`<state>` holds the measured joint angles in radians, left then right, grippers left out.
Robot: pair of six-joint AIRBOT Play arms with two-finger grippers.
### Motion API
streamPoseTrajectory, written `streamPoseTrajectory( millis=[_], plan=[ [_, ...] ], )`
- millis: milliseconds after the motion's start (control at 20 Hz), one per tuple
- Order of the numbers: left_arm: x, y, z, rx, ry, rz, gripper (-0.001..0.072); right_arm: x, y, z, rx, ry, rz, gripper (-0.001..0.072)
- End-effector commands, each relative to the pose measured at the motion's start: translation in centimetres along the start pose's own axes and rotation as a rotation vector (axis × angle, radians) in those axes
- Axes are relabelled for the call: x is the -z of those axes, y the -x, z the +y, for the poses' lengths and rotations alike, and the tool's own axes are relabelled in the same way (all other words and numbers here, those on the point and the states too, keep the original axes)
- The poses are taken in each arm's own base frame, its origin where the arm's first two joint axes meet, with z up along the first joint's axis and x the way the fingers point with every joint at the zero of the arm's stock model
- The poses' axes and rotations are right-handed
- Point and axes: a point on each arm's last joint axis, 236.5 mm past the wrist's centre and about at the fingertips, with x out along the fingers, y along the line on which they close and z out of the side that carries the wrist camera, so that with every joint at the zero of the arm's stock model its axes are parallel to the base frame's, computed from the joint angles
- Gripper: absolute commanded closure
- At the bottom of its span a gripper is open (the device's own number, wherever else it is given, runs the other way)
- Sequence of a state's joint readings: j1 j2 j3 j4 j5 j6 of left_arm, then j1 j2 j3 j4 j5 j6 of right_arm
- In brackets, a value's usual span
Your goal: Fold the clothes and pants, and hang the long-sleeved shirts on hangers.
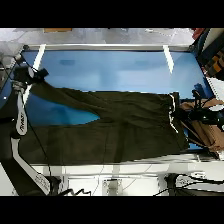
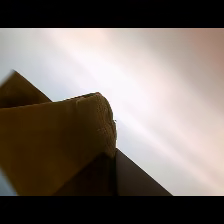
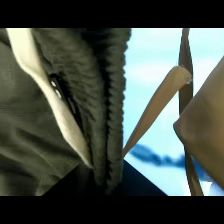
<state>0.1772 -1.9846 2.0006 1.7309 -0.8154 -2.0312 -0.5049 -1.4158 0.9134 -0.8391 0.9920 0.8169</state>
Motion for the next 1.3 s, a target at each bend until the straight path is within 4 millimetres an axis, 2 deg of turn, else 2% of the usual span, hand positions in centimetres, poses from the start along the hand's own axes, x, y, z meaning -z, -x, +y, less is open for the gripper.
streamPoseTrajectory(
  millis=[0, 100, 150, 250, 350, 450, 600, 700, 800, 950, 1050, 1100, 1150, 1250],
  plan=[
    [-6.7, 6.9, -1.7, 0.049, -0.117, -0.167, 0.0688, -1.5, 0.1, -0.5, 0.022, -0.048, -0.061, 0.0664],
    [-9.1, 12.0, -1.9, 0.040, -0.298, -0.227, 0.0688, -2.2, 0.2, -1.2, 0.046, -0.109, -0.094, 0.0664],
    [-9.6, 14.4, -1.6, 0.023, -0.395, -0.232, 0.0688, -2.3, 0.2, -1.3, 0.050, -0.124, -0.098, 0.0664],
    [-8.7, 17.1, 1.1, -0.040, -0.509, -0.151, 0.0691, -2.3, 0.2, -1.3, 0.048, -0.135, -0.099, 0.0665],
    [-4.5, 16.5, 5.3, -0.092, -0.481, 0.041, 0.0692, -2.2, 0.1, -0.8, 0.032, -0.137, -0.092, 0.0665],
    [1.1, 14.5, 9.9, -0.145, -0.446, 0.256, 0.0691, -2.1, -0.1, -0.3, 0.019, -0.135, -0.085, 0.0664],
    [7.9, 11.6, 14.3, -0.186, -0.394, 0.443, 0.0690, -2.1, -0.1, -0.3, 0.019, -0.135, -0.084, 0.0665],
    [11.7, 9.7, 16.0, -0.197, -0.361, 0.500, 0.0690, -2.1, -0.1, -0.3, 0.020, -0.134, -0.084, 0.0665],
    [14.7, 8.1, 16.6, -0.195, -0.334, 0.527, 0.0690, -2.2, -0.1, -0.4, 0.026, -0.134, -0.090, 0.0664],
    [18.9, 7.4, 17.8, -0.213, -0.312, 0.592, 0.0690, -2.5, 0.0, -0.8, 0.039, -0.134, -0.106, 0.0665],
    [20.8, 7.4, 19.2, -0.245, -0.297, 0.628, 0.0690, -2.6, 0.0, -0.9, 0.043, -0.135, -0.110, 0.0665],
    [21.0, 7.3, 19.6, -0.254, -0.274, 0.625, 0.0690, -2.6, 0.0, -0.9, 0.042, -0.135, -0.110, 0.0664],
    [20.5, 7.1, 20.0, -0.259, -0.247, 0.600, 0.0690, -2.6, 0.0, -0.8, 0.041, -0.135, -0.109, 0.0665],
    [17.7, 6.6, 20.0, -0.262, -0.178, 0.478, 0.0690, -2.6, 0.0, -0.8, 0.041, -0.135, -0.108, 0.0665]
  ],
)
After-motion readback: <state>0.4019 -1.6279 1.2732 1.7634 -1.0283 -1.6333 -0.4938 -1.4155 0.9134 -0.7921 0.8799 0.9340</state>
